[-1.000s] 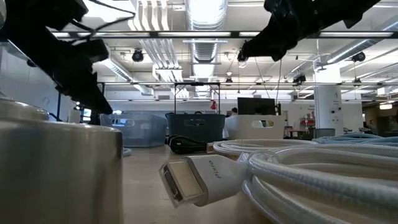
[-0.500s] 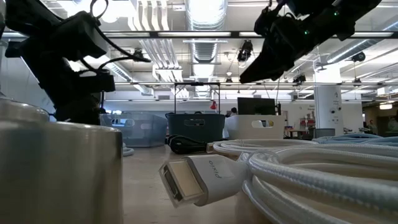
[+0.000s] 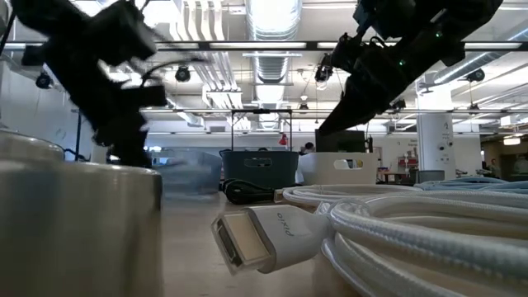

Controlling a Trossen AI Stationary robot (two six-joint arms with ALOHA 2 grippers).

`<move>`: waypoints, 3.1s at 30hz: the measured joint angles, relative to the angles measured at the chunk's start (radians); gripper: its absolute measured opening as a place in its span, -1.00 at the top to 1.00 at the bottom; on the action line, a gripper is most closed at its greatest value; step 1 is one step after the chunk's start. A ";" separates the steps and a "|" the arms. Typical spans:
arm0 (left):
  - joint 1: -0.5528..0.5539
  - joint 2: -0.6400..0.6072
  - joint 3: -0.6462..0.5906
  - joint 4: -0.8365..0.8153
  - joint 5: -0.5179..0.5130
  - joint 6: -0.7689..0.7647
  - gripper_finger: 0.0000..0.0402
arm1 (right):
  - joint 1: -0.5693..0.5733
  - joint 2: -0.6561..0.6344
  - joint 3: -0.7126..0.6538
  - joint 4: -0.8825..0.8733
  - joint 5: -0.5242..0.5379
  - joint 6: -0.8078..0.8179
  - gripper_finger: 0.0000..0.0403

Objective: Sort HDMI cables
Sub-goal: Put the middle blue HDMI cable into the black bin, then put the top blue HDMI cable into the black bin

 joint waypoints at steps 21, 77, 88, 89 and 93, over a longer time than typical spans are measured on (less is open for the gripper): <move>0.197 -0.036 0.332 -0.174 -0.694 0.292 0.75 | 0.002 -0.056 -0.001 0.002 0.000 0.003 0.55; 0.377 0.112 0.435 -0.088 -0.579 0.434 -0.13 | 0.002 -0.055 0.083 -0.244 0.080 -0.135 0.33; 0.264 0.111 0.437 -0.088 -0.578 0.413 -0.03 | 0.003 -0.056 0.159 -0.796 0.160 0.454 0.21; 0.254 0.111 0.437 -0.088 -0.578 0.404 -0.02 | 0.003 -0.056 0.158 -0.824 0.160 0.495 0.21; 0.224 0.111 0.436 -0.088 -0.578 0.365 0.02 | 0.003 -0.056 0.155 -0.928 0.156 0.650 0.24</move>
